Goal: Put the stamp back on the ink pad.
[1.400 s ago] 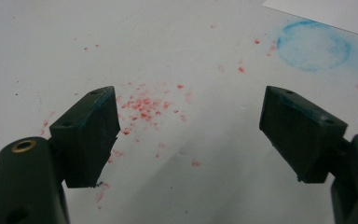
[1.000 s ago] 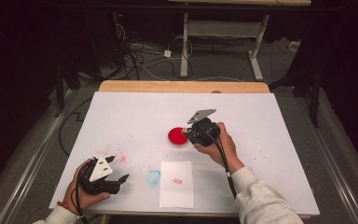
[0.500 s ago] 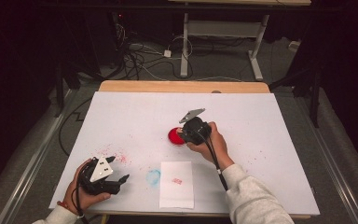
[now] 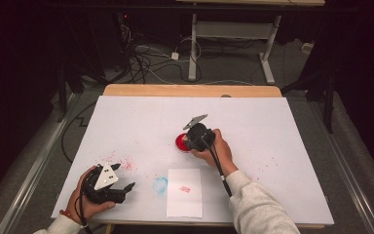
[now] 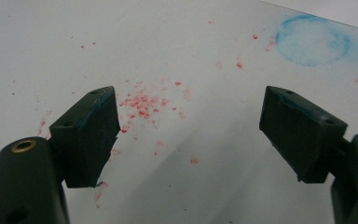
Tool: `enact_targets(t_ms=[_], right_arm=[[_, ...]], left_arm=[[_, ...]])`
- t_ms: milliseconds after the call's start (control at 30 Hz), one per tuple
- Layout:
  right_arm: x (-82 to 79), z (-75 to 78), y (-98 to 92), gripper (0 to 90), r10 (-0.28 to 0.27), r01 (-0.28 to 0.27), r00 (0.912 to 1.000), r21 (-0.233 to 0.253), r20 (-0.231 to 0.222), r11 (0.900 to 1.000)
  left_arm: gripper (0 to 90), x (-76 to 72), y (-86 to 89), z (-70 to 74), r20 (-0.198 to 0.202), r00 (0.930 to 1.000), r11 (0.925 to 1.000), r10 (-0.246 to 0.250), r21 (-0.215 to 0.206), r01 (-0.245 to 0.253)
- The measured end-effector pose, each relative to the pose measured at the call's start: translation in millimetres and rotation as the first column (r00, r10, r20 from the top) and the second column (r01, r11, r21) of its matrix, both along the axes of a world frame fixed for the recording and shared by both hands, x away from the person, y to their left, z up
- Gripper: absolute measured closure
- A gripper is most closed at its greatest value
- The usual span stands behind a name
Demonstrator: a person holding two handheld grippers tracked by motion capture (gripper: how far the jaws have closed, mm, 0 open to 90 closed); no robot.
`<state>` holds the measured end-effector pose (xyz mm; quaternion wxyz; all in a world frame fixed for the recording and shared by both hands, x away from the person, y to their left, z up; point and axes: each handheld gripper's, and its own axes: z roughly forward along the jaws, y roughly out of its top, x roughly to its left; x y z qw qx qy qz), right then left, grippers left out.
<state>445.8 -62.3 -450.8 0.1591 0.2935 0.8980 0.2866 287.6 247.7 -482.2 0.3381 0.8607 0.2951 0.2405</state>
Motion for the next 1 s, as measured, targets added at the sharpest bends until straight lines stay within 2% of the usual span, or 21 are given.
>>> enact_targets(t_ms=[67, 333, 567, 833, 933, 1000], right_arm=[[1.2, -2.0, 0.0, 75.6, 0.003, -0.002, 0.9999, 0.004, -0.011, 1.0], [1.9, -4.2, -0.7, 73.6, 0.0, 0.0, 0.9998, 0.007, -0.021, 1.0], [1.1, -2.2, -2.4, 63.4, -0.006, 0.007, 0.9998, 0.033, -0.021, 0.999], [1.9, -3.5, -2.3, 67.7, 0.001, 0.0, 0.9997, 0.026, -0.024, 1.0], [1.8, -2.1, -3.9, 66.2, 0.0, 0.002, 0.9995, 0.05, -0.033, 0.999], [1.0, 0.4, -4.8, 64.7, 0.007, -0.006, 0.9998, 0.068, -0.018, 0.998]], left_arm=[[18.9, -0.6, -0.1, -0.3, -0.011, 0.9999, 1.0, 0.004, -0.005, -0.004], [18.9, -0.5, -0.3, -0.1, -0.014, 0.9999, 1.0, 0.0, -0.007, 0.0], [19.0, -0.2, -0.6, -0.2, -0.014, 0.9999, 1.0, 0.0, -0.007, 0.0], [18.9, -0.3, -0.2, 0.3, -0.012, 0.9999, 1.0, 0.001, -0.009, -0.001], [18.9, -0.2, 0.2, 0.2, -0.013, 0.9999, 0.9999, 0.002, -0.011, -0.002], [18.9, -0.1, 0.2, 0.2, -0.013, 0.9999, 0.9999, 0.002, -0.01, -0.002]])
